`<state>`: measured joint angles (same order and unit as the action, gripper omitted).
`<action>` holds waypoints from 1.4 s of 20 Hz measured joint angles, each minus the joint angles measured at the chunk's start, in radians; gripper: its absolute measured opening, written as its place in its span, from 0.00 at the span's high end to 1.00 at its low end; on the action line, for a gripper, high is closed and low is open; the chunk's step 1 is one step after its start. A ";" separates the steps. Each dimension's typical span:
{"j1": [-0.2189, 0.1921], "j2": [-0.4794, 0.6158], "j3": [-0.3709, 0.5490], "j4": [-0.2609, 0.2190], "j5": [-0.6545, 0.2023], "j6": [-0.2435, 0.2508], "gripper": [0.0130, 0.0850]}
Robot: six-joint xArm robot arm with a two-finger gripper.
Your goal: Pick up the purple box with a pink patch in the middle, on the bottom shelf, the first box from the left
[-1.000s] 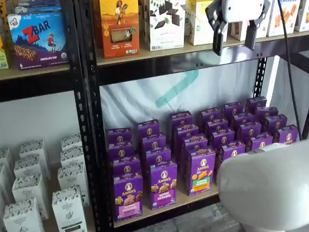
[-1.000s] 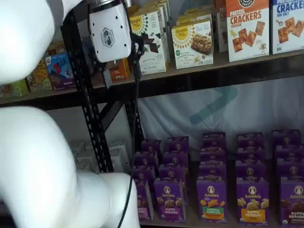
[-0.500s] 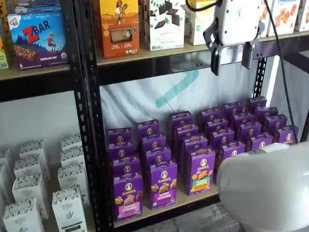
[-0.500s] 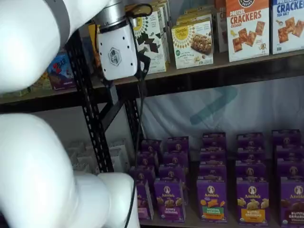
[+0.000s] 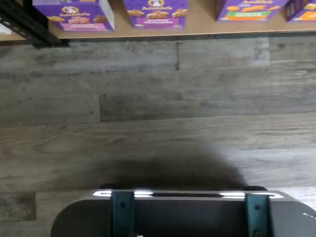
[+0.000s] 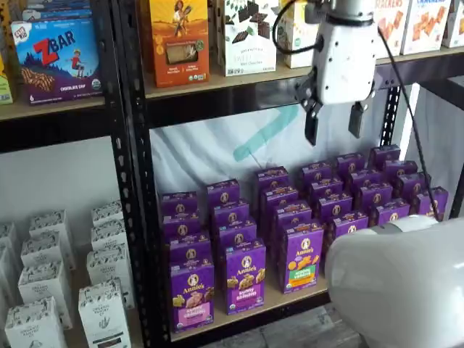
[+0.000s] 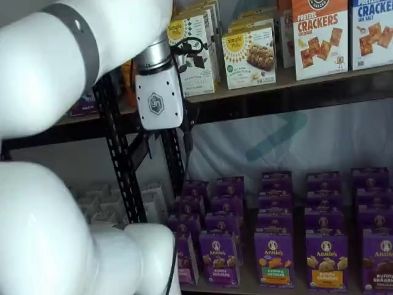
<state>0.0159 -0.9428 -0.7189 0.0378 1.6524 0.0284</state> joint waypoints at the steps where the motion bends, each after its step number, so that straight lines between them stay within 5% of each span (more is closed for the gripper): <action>1: 0.014 0.003 0.020 0.000 -0.018 0.012 0.00; 15: 0.153 0.054 0.226 -0.016 -0.299 0.148 0.00; 23: 0.175 0.120 0.323 -0.008 -0.463 0.165 0.00; 28: 0.185 0.194 0.374 -0.043 -0.574 0.188 0.00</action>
<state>0.2012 -0.7487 -0.3450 -0.0050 1.0784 0.2167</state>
